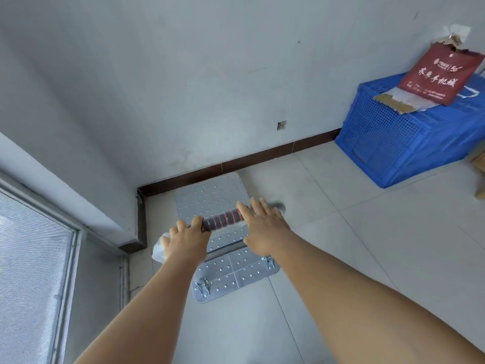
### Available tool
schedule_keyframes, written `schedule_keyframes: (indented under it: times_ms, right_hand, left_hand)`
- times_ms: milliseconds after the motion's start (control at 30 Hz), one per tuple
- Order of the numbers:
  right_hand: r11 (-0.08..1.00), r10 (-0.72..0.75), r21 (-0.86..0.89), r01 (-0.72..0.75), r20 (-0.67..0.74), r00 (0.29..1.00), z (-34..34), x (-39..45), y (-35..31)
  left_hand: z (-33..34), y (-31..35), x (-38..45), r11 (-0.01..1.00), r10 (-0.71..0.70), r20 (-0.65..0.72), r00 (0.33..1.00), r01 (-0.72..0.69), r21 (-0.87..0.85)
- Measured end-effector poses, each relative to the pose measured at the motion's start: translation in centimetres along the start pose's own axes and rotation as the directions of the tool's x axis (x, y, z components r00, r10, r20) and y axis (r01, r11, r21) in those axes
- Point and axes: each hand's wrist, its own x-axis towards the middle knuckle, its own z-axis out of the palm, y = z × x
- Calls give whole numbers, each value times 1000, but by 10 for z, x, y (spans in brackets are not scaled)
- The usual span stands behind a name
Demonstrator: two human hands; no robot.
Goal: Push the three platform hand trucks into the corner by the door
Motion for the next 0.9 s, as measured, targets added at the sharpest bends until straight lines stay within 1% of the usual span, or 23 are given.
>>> schedule_keyframes:
  times_ms: [67, 133, 267, 433, 533, 667, 767, 833, 900]
  right_hand:
    - [999, 19, 30, -19, -20, 1000, -1, -4, -1]
    - [997, 42, 62, -37, -73, 996, -2, -11, 0]
    - [983, 132, 147, -106, -180, 975, -2, -31, 15]
    - [953, 259, 227, -199, -278, 925, -9, -80, 58]
    - [917, 360, 286, -279, -286, 888, -11, -119, 94]
    - [826, 526, 391, -407, -272, 806, -4, -180, 156]
    - [754, 621, 448, -481, -248, 743, 4, -235, 206]
    - [717, 669, 462, -523, -243, 702, 8, -274, 240]
    - [677, 718, 474, -563, -260, 645, 13, -317, 276]
  left_hand:
    - [0, 1, 0, 1000, 18, -45, 999, -17, 22]
    - [-2, 9, -3, 997, 71, -107, 992, -70, 17]
    - [-3, 46, -16, 970, 207, -183, 961, -227, -91]
    - [12, 112, -45, 892, 392, -173, 904, -419, -171]
    - [23, 157, -67, 842, 487, -130, 864, -504, -192]
    - [42, 226, -106, 768, 620, -58, 783, -620, -162]
    - [57, 286, -148, 703, 701, -20, 713, -695, -153]
    - [66, 327, -181, 640, 760, -8, 650, -751, -163]
    - [76, 368, -219, 557, 824, -5, 566, -812, -175]
